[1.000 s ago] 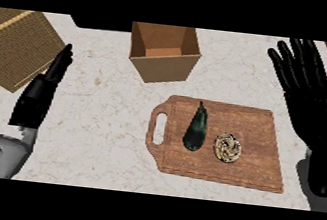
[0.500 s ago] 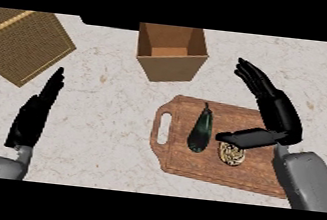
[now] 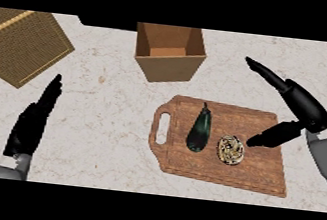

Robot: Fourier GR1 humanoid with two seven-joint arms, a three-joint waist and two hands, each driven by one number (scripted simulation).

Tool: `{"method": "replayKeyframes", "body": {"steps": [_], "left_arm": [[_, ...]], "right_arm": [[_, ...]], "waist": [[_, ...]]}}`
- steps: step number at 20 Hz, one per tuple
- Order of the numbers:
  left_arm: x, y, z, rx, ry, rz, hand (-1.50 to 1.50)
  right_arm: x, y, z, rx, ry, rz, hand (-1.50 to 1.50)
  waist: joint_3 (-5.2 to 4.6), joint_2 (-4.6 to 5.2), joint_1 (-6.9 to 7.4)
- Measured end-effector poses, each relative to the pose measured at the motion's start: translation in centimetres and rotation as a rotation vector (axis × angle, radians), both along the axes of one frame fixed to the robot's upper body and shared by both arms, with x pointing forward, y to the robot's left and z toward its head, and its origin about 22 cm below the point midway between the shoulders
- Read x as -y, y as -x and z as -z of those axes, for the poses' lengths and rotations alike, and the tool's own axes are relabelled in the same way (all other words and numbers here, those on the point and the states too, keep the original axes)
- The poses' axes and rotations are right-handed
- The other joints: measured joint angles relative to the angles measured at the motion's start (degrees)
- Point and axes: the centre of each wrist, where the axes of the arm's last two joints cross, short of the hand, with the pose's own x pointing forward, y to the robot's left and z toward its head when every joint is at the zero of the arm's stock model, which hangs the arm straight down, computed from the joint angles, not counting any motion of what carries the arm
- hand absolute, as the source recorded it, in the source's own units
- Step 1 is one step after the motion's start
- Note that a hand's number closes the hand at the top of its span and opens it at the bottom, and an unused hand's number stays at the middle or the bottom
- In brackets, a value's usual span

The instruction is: Pick the cupcake from the cutting board and place it in the cardboard box

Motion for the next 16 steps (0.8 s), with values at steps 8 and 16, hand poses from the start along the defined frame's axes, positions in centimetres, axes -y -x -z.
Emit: {"method": "replayKeyframes", "body": {"steps": [8, 16], "left_arm": [[-0.6, 0.2, 0.0, -0.004, 0.003, -0.011, 0.0], [-1.0, 1.6, -0.1, -0.009, 0.006, -0.008, 0.0]], "right_arm": [[-0.4, 0.2, -4.5, -0.077, 0.525, -0.169, -1.5], [-3.3, 2.8, -3.4, -0.163, 0.731, -0.221, -1.5]], "waist": [[-0.07, -0.23, -0.47], [0.02, -0.17, -0.77]]}}
